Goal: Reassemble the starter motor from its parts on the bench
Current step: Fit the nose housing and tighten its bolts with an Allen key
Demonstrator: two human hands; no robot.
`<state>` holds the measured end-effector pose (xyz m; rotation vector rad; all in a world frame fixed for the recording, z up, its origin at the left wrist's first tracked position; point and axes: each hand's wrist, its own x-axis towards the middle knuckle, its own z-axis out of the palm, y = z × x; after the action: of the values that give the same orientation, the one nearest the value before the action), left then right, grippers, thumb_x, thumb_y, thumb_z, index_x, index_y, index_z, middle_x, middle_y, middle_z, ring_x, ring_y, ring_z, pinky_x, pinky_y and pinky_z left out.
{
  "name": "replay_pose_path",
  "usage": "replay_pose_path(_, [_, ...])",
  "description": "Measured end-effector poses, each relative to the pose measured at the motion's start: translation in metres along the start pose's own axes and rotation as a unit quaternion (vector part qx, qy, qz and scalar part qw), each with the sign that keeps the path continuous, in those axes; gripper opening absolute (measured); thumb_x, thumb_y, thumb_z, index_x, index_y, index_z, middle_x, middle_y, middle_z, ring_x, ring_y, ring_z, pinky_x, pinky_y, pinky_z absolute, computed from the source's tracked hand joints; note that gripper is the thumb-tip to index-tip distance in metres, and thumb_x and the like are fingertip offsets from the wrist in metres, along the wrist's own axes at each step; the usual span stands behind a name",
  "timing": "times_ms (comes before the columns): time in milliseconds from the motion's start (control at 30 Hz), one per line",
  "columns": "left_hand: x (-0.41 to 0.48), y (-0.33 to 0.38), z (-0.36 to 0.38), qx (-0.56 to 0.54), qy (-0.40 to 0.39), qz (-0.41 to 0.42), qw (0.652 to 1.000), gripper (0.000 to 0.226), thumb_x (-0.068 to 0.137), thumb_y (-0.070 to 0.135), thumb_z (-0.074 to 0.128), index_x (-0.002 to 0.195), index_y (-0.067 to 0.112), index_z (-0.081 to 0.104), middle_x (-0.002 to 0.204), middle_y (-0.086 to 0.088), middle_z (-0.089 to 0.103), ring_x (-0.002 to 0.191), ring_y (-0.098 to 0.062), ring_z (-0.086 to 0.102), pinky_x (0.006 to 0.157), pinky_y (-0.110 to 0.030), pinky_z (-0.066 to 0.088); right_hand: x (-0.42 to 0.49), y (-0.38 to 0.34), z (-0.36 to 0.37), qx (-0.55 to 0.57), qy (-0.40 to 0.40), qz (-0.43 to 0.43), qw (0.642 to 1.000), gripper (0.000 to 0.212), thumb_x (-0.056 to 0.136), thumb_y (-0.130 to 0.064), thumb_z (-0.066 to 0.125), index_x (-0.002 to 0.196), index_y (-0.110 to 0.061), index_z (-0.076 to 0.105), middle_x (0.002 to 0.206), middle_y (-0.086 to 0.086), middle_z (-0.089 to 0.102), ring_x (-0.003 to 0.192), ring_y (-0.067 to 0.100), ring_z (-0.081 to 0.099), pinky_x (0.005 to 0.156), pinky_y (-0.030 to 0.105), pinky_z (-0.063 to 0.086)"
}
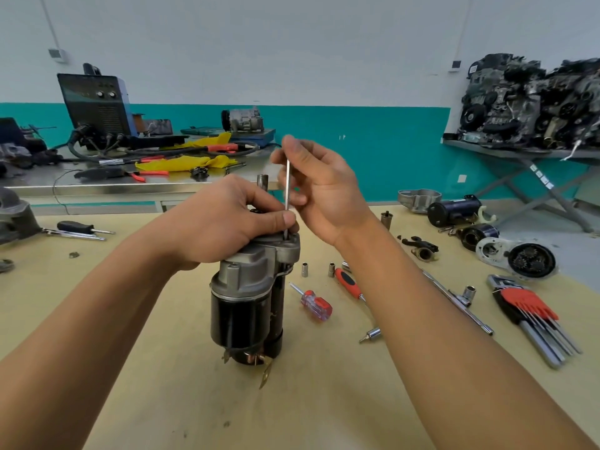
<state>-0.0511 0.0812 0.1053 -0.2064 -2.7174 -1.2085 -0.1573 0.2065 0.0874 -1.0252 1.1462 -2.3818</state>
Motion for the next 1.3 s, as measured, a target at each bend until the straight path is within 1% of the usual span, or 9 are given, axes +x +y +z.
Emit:
replay_pose_path(100, [0.0, 0.0, 0.0, -0.008, 0.004, -0.003, 1.0, 0.022, 0.087, 0.037, 0.068, 0.09, 0.021, 0.082, 0.087, -0.003, 0.079, 0.086, -0.029, 0.073, 0.085, -0.057, 0.057, -0.006, 0.006, 0.007, -0.205, 0.143, -0.2, 0.948, 0.015, 0.086, -0.008, 0.074, 0.076, -0.012, 0.064, 0.066, -0.006, 0.07, 0.055, 0.006, 0.063, 0.049, 0.017, 0.047])
replay_pose_path(233, [-0.001, 0.001, 0.001, -0.003, 0.007, 0.008, 1.0, 0.017, 0.09, 0.028, 0.068, 0.086, 0.018, 0.082, 0.086, -0.004, 0.079, 0.085, -0.033, 0.073, 0.083, -0.058, 0.057, -0.013, 0.016, 0.02, -0.47, 0.219, -0.414, 0.748, 0.01, 0.082, -0.014, 0.079, 0.078, -0.009, 0.071, 0.068, -0.007, 0.069, 0.06, 0.008, 0.066, 0.057, 0.027, 0.054])
replay_pose_path(400, [-0.001, 0.0, 0.001, 0.003, 0.004, 0.014, 1.0, 0.021, 0.089, 0.035, 0.068, 0.085, 0.019, 0.082, 0.084, -0.006, 0.078, 0.085, -0.032, 0.072, 0.085, -0.057, 0.056, -0.008, -0.001, 0.02, -0.09, 0.004, -0.07, 0.994, 0.031, 0.095, -0.035, 0.06, 0.08, -0.009, 0.067, 0.076, 0.008, 0.072, 0.059, 0.017, 0.064, 0.055, 0.025, 0.052])
replay_pose_path(533, [0.0, -0.001, 0.002, 0.005, 0.013, 0.012, 1.0, 0.022, 0.084, 0.04, 0.07, 0.085, 0.022, 0.082, 0.083, -0.002, 0.078, 0.086, -0.026, 0.072, 0.088, -0.051, 0.057, -0.011, -0.008, 0.003, 0.082, -0.105, 0.079, 0.988, 0.048, 0.101, -0.042, 0.038, 0.09, -0.007, 0.068, 0.071, 0.006, 0.069, 0.062, 0.018, 0.062, 0.062, 0.025, 0.053])
replay_pose_path(700, [0.0, -0.001, 0.001, 0.004, 0.004, 0.006, 1.0, 0.018, 0.086, 0.037, 0.07, 0.087, 0.023, 0.082, 0.082, -0.001, 0.078, 0.081, -0.023, 0.073, 0.083, -0.048, 0.059, -0.008, -0.003, 0.015, -0.15, 0.015, -0.061, 0.987, 0.038, 0.098, -0.025, 0.059, 0.062, -0.013, 0.061, 0.051, -0.001, 0.056, 0.049, 0.013, 0.053, 0.053, 0.025, 0.047])
replay_pose_path(867, [0.0, 0.001, 0.002, 0.013, 0.0, 0.008, 1.0, 0.014, 0.092, 0.025, 0.068, 0.092, 0.022, 0.082, 0.087, 0.003, 0.079, 0.082, -0.02, 0.074, 0.085, -0.048, 0.059, -0.01, 0.003, 0.03, -0.647, 0.265, -0.273, 0.66, 0.049, 0.089, -0.045, 0.067, 0.052, -0.023, 0.044, 0.048, -0.009, 0.046, 0.05, 0.015, 0.044, 0.046, 0.024, 0.026])
replay_pose_path(933, [0.0, 0.001, 0.003, 0.016, 0.006, 0.004, 1.0, 0.014, 0.092, 0.028, 0.068, 0.092, 0.023, 0.082, 0.087, 0.005, 0.079, 0.082, -0.019, 0.074, 0.086, -0.048, 0.059, -0.007, 0.002, 0.029, -0.619, 0.261, -0.242, 0.7, 0.049, 0.089, -0.044, 0.067, 0.052, -0.02, 0.047, 0.048, -0.008, 0.047, 0.05, 0.013, 0.045, 0.047, 0.025, 0.029])
replay_pose_path(1100, [0.001, 0.0, 0.002, 0.011, 0.003, 0.006, 1.0, 0.019, 0.09, 0.036, 0.068, 0.088, 0.023, 0.082, 0.084, 0.002, 0.078, 0.083, -0.022, 0.073, 0.081, -0.045, 0.06, -0.001, -0.01, 0.009, -0.229, 0.028, 0.007, 0.973, 0.037, 0.1, -0.042, 0.053, 0.085, -0.012, 0.069, 0.056, -0.005, 0.052, 0.044, 0.007, 0.039, 0.045, 0.021, 0.026])
replay_pose_path(1300, [0.001, -0.001, 0.0, 0.004, -0.026, 0.034, 0.999, 0.026, 0.08, 0.044, 0.066, 0.089, 0.026, 0.082, 0.084, 0.006, 0.078, 0.082, -0.012, 0.072, 0.077, -0.034, 0.054, 0.004, -0.005, -0.013, -0.02, -0.162, 0.111, 0.98, 0.038, 0.104, -0.037, 0.035, 0.106, -0.012, 0.062, 0.072, -0.002, 0.058, 0.042, 0.005, 0.041, 0.045, 0.024, 0.014])
